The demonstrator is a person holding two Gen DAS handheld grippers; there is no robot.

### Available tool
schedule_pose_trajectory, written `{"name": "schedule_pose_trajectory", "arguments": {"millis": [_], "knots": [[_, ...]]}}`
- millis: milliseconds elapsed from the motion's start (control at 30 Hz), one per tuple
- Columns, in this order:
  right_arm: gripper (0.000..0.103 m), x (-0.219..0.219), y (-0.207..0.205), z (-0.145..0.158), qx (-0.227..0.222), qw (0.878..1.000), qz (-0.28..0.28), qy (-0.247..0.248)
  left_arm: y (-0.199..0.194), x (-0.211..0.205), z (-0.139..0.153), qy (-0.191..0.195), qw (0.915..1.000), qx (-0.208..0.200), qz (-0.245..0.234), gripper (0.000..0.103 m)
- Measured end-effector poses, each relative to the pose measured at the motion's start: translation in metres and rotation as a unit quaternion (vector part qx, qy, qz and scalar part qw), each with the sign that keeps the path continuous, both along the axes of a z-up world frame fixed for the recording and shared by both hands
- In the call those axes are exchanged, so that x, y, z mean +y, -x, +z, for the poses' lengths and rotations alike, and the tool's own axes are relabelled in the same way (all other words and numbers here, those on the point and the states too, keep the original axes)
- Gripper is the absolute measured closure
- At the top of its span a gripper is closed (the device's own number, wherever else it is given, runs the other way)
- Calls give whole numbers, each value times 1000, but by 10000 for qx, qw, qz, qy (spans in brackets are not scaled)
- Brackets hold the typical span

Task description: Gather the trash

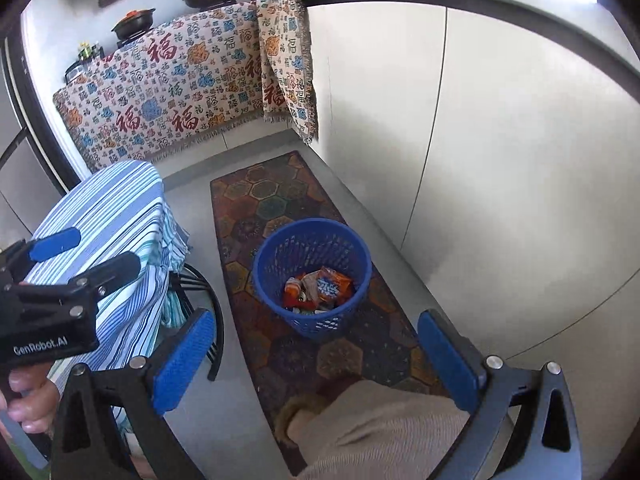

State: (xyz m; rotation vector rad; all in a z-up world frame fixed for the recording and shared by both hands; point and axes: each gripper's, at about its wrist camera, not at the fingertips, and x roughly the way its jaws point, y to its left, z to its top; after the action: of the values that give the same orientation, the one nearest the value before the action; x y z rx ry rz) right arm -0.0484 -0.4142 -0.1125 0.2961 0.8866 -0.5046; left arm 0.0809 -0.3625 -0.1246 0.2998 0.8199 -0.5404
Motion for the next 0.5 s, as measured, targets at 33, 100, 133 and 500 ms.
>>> {"name": "schedule_pose_trajectory", "arguments": {"millis": [33,100,133,500], "knots": [[0,4,2,1,-18,10000,8,-26,-1,1,0,45,10000,7,-1,0],[0,10,4,4,-40,10000,37,-61,-2,8,1,167,9998,49,0,1],[0,13,5,5,-46,10000,50,-45,-2,11,1,227,9997,80,0,1],[0,34,9,24,-89,9998,69,137,1,18,1,240,9995,29,189,1]]}}
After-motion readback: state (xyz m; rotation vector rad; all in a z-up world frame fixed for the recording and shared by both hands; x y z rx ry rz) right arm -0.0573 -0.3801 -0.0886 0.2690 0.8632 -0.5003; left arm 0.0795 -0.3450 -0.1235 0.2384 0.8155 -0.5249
